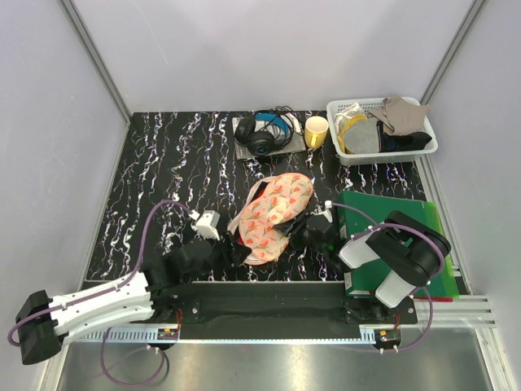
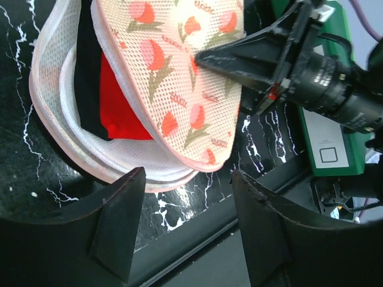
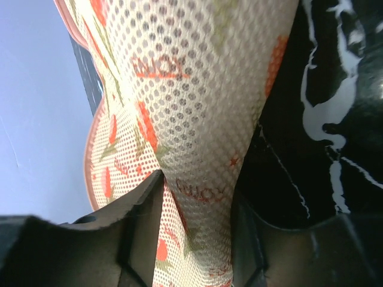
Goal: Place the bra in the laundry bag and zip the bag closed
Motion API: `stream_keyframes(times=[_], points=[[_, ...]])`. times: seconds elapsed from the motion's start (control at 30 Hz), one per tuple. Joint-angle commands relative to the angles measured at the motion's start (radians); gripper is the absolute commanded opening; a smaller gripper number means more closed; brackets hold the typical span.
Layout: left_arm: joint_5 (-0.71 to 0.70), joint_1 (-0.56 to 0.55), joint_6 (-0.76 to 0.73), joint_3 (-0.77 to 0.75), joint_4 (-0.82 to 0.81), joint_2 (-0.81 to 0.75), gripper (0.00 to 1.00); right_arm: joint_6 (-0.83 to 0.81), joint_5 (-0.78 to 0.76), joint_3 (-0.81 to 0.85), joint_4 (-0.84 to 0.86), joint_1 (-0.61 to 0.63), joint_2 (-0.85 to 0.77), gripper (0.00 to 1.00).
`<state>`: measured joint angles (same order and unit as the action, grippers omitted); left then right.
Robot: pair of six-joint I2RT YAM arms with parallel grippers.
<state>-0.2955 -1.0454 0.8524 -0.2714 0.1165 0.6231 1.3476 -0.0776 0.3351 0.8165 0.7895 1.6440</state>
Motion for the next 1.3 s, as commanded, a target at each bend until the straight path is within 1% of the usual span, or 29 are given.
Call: stream_keyframes(times=[0.0, 0.07, 0.17, 0.2, 0.27, 0.3, 0.33, 0.37, 0.43, 0.47, 0.5, 0.53, 0.57, 0.6, 0.63, 0.7, 0.73, 0.8, 0.87, 0.9, 0.93, 0.97, 1.07, 1.17, 1.23, 1.27], points=[[-0.014, -0.004, -0.001, 0.009, -0.178, 0.059, 0.65, 0.038, -0.099, -0.027, -0.041, 0.01, -0.015, 0.53], [-0.051, -0.002, -0.001, -0.012, -0.184, 0.107, 0.67, 0.054, -0.091, -0.033, -0.019, 0.013, -0.006, 0.54], [-0.08, 0.007, 0.005, -0.046, -0.176, 0.173, 0.68, 0.058, -0.073, -0.039, 0.007, 0.014, -0.001, 0.55], [-0.085, 0.025, 0.014, -0.054, -0.167, 0.19, 0.67, 0.058, -0.068, -0.041, 0.012, 0.017, -0.003, 0.55], [-0.047, 0.068, 0.028, -0.061, -0.163, 0.242, 0.65, 0.055, -0.06, -0.042, 0.013, 0.017, -0.01, 0.56], [-0.027, 0.121, 0.034, -0.063, -0.16, 0.259, 0.63, 0.051, -0.051, -0.041, 0.01, 0.017, -0.01, 0.57], [0.007, 0.146, 0.037, -0.065, -0.15, 0.283, 0.6, 0.042, -0.044, -0.041, 0.009, 0.017, -0.016, 0.58], [0.018, 0.168, 0.03, -0.063, -0.15, 0.29, 0.49, 0.036, -0.036, -0.039, 0.006, 0.017, -0.019, 0.62], [0.033, 0.214, 0.01, -0.055, -0.158, 0.28, 0.4, 0.009, -0.004, -0.034, -0.007, 0.017, -0.033, 0.66], [0.033, 0.225, -0.004, -0.051, -0.156, 0.271, 0.36, -0.007, 0.01, -0.03, -0.028, 0.017, -0.039, 0.7], [0.03, 0.241, -0.012, -0.051, -0.153, 0.259, 0.31, -0.027, 0.045, -0.012, -0.042, 0.017, -0.044, 0.73], [0.022, 0.249, -0.013, -0.048, -0.149, 0.235, 0.28, -0.081, 0.07, -0.001, -0.054, 0.017, -0.047, 0.75], [0.019, 0.255, -0.021, -0.042, -0.146, 0.225, 0.25, -0.111, 0.076, 0.011, -0.065, 0.017, -0.049, 0.76], [0.021, 0.269, -0.026, -0.04, -0.141, 0.216, 0.17, -0.135, 0.135, 0.028, -0.089, 0.019, -0.05, 0.77], [0.021, 0.275, -0.032, -0.045, -0.123, 0.214, 0.12, -0.171, 0.156, 0.033, -0.092, 0.017, -0.047, 0.78], [0.01, 0.285, -0.041, -0.046, -0.094, 0.217, 0.01, -0.189, 0.194, 0.03, -0.08, 0.019, -0.046, 0.79], [-0.002, 0.286, -0.045, -0.043, -0.077, 0.221, 0.0, -0.202, 0.206, 0.028, -0.076, 0.017, -0.047, 0.79], [-0.004, 0.295, -0.056, -0.045, -0.066, 0.216, 0.0, -0.215, 0.226, 0.021, -0.079, 0.017, -0.055, 0.79], [0.064, 0.295, -0.096, -0.04, -0.107, 0.202, 0.13, -0.219, 0.222, 0.01, -0.086, 0.019, -0.073, 0.8], [0.085, 0.295, -0.096, -0.038, -0.113, 0.187, 0.26, -0.225, 0.219, 0.004, -0.092, 0.019, -0.081, 0.8], [0.117, 0.295, -0.093, -0.035, -0.132, 0.178, 0.45, -0.226, 0.219, 0.005, -0.1, 0.017, -0.088, 0.8], [0.128, 0.295, -0.09, -0.034, -0.138, 0.17, 0.54, -0.229, 0.219, 0.007, -0.112, 0.019, -0.092, 0.8], [0.122, 0.295, -0.082, -0.017, -0.144, 0.141, 0.61, -0.226, 0.223, 0.012, -0.116, 0.017, -0.098, 0.8], [0.137, 0.297, -0.098, -0.008, -0.187, 0.153, 0.63, -0.222, 0.233, 0.012, -0.106, 0.017, -0.085, 0.8], [0.157, 0.298, -0.105, -0.025, -0.215, 0.21, 0.62, -0.211, 0.24, 0.009, -0.093, 0.019, -0.072, 0.8], [0.159, 0.301, -0.108, -0.034, -0.216, 0.233, 0.6, -0.206, 0.246, 0.005, -0.074, 0.019, -0.067, 0.8]])
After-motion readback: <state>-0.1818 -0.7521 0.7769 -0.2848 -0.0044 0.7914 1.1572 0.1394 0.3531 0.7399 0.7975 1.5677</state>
